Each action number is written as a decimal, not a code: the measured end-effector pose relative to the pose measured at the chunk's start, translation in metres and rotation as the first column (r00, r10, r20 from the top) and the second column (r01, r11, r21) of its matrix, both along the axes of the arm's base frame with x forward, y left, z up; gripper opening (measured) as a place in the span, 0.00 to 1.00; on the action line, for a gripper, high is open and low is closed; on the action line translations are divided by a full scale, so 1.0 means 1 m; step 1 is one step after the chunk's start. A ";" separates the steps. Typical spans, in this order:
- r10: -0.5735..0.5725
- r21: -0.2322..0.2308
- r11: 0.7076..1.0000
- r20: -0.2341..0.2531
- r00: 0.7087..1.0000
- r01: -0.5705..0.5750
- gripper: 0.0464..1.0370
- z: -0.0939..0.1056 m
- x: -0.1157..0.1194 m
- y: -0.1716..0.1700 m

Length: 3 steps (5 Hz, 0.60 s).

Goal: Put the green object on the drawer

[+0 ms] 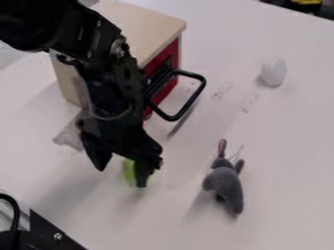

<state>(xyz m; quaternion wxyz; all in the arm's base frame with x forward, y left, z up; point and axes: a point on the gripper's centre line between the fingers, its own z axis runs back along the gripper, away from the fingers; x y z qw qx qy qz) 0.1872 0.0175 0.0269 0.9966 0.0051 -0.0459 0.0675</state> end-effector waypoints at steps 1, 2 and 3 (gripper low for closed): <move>-0.004 0.005 1.000 0.005 1.000 0.004 0.96 -0.007 0.008 -0.008; 0.004 0.016 1.000 -0.010 1.000 -0.004 0.96 -0.011 0.023 -0.006; 0.017 0.017 1.000 -0.047 0.999 -0.016 0.96 -0.019 0.024 -0.002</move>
